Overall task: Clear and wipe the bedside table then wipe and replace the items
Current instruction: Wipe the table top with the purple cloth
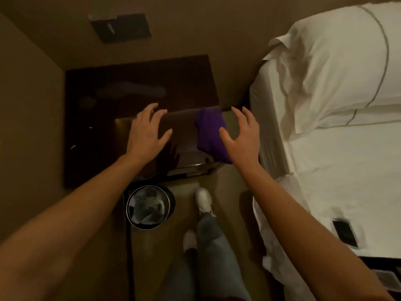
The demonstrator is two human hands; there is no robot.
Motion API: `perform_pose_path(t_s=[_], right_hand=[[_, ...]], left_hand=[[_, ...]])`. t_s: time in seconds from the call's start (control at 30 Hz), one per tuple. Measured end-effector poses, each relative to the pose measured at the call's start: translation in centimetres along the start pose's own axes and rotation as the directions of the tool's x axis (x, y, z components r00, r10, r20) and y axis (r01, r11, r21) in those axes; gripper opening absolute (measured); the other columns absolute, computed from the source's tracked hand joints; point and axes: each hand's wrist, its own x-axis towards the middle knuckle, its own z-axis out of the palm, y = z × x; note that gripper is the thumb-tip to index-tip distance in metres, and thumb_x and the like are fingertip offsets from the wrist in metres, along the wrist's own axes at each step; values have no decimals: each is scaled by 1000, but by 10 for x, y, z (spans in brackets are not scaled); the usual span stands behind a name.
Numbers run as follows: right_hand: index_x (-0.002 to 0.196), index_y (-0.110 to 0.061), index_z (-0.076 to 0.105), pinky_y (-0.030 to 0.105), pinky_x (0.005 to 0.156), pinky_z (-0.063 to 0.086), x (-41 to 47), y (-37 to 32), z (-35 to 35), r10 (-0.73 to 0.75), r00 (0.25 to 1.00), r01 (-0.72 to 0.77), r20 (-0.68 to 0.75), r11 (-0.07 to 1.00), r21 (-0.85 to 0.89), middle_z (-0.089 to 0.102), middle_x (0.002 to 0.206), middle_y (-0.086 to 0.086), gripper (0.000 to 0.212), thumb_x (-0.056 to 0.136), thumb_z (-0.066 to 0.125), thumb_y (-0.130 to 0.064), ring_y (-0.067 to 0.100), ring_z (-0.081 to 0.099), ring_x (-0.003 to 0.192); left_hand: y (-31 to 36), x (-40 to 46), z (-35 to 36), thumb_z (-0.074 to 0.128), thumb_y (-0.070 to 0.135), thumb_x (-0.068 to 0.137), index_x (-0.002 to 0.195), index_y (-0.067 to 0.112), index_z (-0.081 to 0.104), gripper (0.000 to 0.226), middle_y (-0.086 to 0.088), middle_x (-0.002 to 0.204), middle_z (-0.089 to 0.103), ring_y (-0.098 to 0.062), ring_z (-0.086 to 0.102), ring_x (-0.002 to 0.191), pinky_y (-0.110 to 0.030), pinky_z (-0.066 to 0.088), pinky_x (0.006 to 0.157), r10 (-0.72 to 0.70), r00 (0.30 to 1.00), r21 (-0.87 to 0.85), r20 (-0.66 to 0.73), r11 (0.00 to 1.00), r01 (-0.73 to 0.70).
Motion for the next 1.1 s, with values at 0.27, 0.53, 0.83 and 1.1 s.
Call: perform_pose_path(t_s=[0.27,0.53,0.83,1.1], right_hand=[[153,-31,36,52,118,33,56,29,81,35,979,7,201,979,-205,30,165,9,76,88,67,-53,33,28,151],[153,-21,37,50,125,28,81,61,140,-57,907,212,416,917,-337,31,164,16,78,87,74,-39,35,23,154],[146,-15,52,27,120,23,168,16,172,-103,957,146,272,979,-141,41,158,10,55,93,62,-20,27,38,146],[157,-21,37,44,126,20,195,13,203,-93,965,166,245,939,-301,23,168,14,65,101,50,-51,34,20,156]], left_hand=[[-65,35,31,63,41,96,146,18,44,58,-10,158,35,-33,39,142,-51,39,113,-153,987,43,54,988,151],[-139,44,61,58,41,98,146,16,43,56,-13,157,37,-36,36,145,-55,33,117,-374,919,131,127,924,358],[-176,52,68,52,37,101,150,11,38,58,-13,160,33,-33,33,147,-52,31,118,-420,901,140,108,904,405],[-215,24,70,49,45,102,155,3,26,72,-20,165,23,-37,24,152,-53,24,124,-477,871,194,119,871,450]])
